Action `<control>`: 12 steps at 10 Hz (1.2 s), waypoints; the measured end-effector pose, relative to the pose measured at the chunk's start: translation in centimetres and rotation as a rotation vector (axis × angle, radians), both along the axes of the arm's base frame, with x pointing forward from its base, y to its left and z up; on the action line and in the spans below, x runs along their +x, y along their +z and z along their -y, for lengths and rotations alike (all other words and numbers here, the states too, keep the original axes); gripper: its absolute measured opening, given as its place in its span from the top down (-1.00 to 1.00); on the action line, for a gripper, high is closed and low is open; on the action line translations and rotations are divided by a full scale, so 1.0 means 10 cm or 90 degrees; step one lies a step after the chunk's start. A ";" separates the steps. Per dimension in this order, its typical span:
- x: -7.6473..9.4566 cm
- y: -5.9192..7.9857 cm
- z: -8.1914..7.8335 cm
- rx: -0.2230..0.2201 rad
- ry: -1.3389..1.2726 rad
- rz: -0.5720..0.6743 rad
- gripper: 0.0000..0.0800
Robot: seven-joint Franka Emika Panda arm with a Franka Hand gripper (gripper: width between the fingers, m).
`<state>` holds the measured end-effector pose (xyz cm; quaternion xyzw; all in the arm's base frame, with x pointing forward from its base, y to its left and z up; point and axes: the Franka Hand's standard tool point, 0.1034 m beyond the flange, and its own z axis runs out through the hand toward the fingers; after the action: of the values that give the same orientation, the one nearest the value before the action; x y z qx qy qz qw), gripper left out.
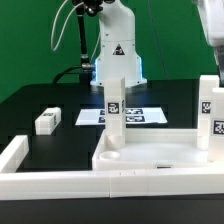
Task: Assemble desk
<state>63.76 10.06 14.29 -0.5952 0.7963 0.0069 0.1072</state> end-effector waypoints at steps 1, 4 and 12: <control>0.00 0.00 0.00 0.000 0.002 0.001 -0.62; 0.00 -0.01 -0.01 -0.002 0.009 0.001 -0.62; -0.41 0.43 0.54 -0.078 0.413 0.097 -0.62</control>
Offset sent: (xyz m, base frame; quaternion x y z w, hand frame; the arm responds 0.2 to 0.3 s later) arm 0.0000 0.0000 0.0000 0.0000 0.0000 0.0000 1.0000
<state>59.62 4.70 18.56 -0.8219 0.5540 -0.0512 0.1226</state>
